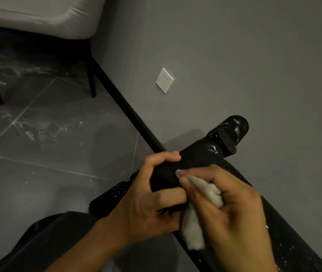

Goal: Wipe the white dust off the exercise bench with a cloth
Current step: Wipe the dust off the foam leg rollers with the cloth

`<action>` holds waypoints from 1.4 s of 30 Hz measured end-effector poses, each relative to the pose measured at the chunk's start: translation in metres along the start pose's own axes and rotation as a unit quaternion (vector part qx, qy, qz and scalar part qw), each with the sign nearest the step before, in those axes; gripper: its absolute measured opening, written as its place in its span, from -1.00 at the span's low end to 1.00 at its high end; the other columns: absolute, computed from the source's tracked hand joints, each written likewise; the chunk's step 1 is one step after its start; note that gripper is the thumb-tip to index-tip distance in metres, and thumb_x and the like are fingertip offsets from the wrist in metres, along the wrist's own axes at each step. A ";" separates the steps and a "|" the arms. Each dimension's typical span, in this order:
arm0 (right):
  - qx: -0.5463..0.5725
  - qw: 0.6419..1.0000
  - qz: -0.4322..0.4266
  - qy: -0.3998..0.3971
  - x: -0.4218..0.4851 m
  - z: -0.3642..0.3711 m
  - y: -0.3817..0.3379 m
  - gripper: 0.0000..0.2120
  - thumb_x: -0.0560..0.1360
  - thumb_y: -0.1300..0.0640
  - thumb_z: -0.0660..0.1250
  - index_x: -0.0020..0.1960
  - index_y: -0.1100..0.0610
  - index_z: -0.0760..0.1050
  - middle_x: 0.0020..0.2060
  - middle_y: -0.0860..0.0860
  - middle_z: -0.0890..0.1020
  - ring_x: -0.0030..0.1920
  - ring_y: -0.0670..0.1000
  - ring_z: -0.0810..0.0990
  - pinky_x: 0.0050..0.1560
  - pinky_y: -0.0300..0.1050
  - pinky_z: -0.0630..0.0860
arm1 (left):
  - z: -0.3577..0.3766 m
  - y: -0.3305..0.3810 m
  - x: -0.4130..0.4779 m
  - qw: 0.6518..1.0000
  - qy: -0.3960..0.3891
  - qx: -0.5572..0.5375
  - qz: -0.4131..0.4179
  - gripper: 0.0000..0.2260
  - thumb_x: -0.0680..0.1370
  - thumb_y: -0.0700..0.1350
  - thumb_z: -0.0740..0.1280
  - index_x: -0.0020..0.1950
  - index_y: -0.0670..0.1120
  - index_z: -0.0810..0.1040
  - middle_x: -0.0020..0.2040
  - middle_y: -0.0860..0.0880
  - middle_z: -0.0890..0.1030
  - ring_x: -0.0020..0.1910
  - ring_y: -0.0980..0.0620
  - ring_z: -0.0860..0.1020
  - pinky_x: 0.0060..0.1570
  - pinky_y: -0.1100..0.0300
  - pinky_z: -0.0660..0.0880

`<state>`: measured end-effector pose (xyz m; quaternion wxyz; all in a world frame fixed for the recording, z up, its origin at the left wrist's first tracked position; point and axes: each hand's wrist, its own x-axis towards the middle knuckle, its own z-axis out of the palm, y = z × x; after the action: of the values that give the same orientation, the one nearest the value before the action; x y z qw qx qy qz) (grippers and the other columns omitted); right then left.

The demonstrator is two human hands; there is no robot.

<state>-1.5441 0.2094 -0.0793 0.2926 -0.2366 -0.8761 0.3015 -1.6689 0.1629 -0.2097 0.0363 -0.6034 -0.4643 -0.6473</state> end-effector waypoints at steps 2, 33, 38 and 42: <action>-0.036 0.999 -0.009 0.021 0.003 0.001 0.007 -0.94 0.54 0.08 0.45 -0.02 -0.05 0.68 -0.11 -0.17 0.69 -0.05 -0.14 0.68 -0.13 -0.34 0.56 | 0.001 0.000 0.001 1.000 0.009 -0.005 0.003 -0.60 0.38 -0.25 0.59 0.07 0.04 0.50 0.36 -0.31 0.33 0.47 -0.22 0.38 0.31 0.07 0.49; -0.034 0.985 -0.034 0.166 0.002 0.002 0.057 -0.95 0.58 0.08 0.38 0.02 0.01 0.60 -0.07 -0.20 0.66 -0.07 -0.15 0.66 -0.09 -0.34 0.54 | 0.013 -0.008 0.009 0.997 0.042 -0.016 0.062 -0.71 0.35 -0.26 0.42 -0.02 -0.01 0.46 0.30 -0.21 0.35 0.42 -0.26 0.38 0.37 -0.21 0.44; -0.033 0.977 0.034 0.208 0.030 -0.007 0.068 -0.91 0.58 0.12 0.36 0.00 -0.07 0.57 -0.15 -0.24 0.64 -0.10 -0.19 0.65 -0.10 -0.36 0.55 | 0.016 -0.007 0.010 0.996 0.057 -0.013 0.068 -0.72 0.35 -0.25 0.40 -0.02 -0.02 0.45 0.29 -0.19 0.34 0.41 -0.22 0.39 0.36 -0.24 0.45; -0.042 0.985 -0.020 0.168 0.000 0.003 0.053 -0.90 0.56 0.20 0.36 0.04 0.13 0.62 -0.08 -0.08 0.67 -0.09 -0.13 0.65 -0.09 -0.35 0.53 | 0.014 -0.007 0.007 0.996 0.057 -0.014 0.065 -0.72 0.36 -0.24 0.42 -0.01 -0.02 0.45 0.32 -0.19 0.34 0.42 -0.30 0.40 0.32 -0.22 0.47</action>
<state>-1.5335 0.2453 -0.1171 0.4316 -0.2786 -0.8307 0.2146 -1.6644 0.1800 -0.2103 0.0967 -0.5951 -0.4122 -0.6831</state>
